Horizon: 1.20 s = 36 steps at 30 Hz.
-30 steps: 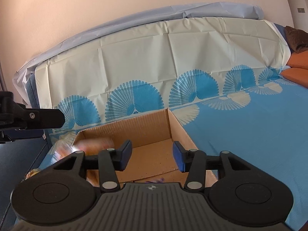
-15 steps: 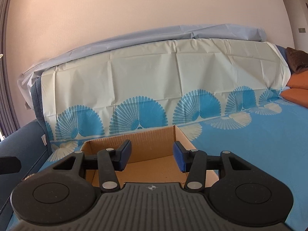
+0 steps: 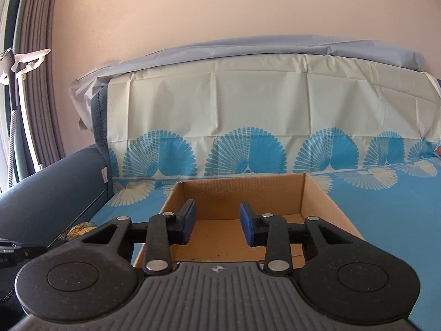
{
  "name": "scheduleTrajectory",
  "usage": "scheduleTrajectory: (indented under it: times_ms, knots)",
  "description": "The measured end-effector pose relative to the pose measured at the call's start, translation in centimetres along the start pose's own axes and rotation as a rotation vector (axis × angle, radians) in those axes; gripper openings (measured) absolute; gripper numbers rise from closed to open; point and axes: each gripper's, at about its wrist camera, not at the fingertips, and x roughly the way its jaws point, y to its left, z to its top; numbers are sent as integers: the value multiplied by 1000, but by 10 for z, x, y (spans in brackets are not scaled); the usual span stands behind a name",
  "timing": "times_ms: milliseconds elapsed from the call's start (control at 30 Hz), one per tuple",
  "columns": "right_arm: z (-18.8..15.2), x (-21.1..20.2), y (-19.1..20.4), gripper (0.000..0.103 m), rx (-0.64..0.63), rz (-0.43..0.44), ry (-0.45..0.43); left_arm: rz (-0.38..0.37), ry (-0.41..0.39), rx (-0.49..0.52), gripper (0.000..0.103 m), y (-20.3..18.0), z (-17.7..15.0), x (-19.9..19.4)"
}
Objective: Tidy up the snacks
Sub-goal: 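Move both tools back down to the remaining snacks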
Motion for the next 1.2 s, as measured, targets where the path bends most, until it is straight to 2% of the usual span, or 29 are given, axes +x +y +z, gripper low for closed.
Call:
scheduleTrajectory:
  times_ms: [133, 267, 467, 667, 800, 900, 967, 1000, 1033, 1200]
  knots:
    - [-2, 3, 25, 30, -64, 58, 9, 31, -27, -139, 9, 22, 2, -5]
    - [-2, 5, 55, 30, -122, 117, -4, 40, -31, -203, 9, 34, 5, -10]
    - [-12, 12, 107, 30, -197, 239, 29, 60, 57, -287, 9, 49, 6, 3]
    - [-34, 21, 157, 30, -317, 345, 78, 93, 143, -303, 11, 54, 4, 21]
    - [-53, 38, 180, 31, -394, 347, 151, 126, 192, -326, 13, 58, 3, 32]
    - [-68, 53, 190, 32, -425, 313, 225, 154, 242, -351, 22, 62, 1, 42]
    - [-75, 62, 191, 35, -428, 282, 269, 166, 272, -374, 30, 67, -1, 47]
    - [-78, 65, 190, 35, -426, 275, 289, 173, 286, -387, 42, 70, -2, 49]
    - [-80, 68, 190, 37, -425, 268, 303, 191, 302, -403, 48, 73, -3, 51]
    - [-93, 81, 188, 42, -431, 251, 371, 225, 352, -404, 51, 77, -5, 61]
